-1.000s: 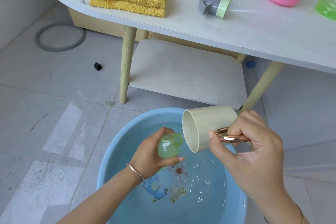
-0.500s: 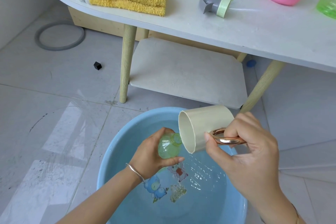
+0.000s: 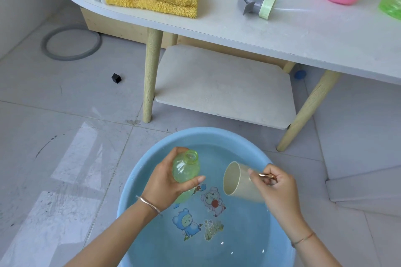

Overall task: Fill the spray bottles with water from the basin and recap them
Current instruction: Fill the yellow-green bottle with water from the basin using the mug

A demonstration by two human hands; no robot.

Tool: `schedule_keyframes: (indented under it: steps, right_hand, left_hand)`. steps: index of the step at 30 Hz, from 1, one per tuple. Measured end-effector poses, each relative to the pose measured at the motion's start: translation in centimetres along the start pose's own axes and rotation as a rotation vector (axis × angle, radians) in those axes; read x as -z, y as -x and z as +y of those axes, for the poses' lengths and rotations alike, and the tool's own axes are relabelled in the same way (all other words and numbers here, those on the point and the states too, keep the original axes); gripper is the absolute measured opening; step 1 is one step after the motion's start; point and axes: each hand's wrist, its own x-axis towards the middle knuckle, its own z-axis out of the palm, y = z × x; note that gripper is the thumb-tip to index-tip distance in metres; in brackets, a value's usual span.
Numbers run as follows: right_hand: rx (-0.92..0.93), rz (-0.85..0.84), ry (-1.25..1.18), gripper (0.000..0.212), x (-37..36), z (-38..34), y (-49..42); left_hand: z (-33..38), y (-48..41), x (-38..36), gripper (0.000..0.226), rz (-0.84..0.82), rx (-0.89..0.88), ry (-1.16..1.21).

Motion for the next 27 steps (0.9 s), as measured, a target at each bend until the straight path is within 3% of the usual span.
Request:
schedule_keyframes:
  steps: [14, 21, 27]
  right_hand:
    - [0.008, -0.137, 0.154, 0.050, -2.4, 2.7, 1.0]
    - [-0.213, -0.028, -0.195, 0.049, 0.6, 1.3, 1.0]
    - [-0.249, -0.096, -0.426, 0.050, 4.6, -4.3, 2.3]
  left_hand:
    - [0.6, 0.0, 0.1, 0.060, 0.041, -0.017, -0.001]
    - [1.8, 0.5, 1.7, 0.066, 0.066, -0.062, 0.008]
    - [6.7, 1.3, 5.5, 0.058, 0.149, -0.136, -0.019]
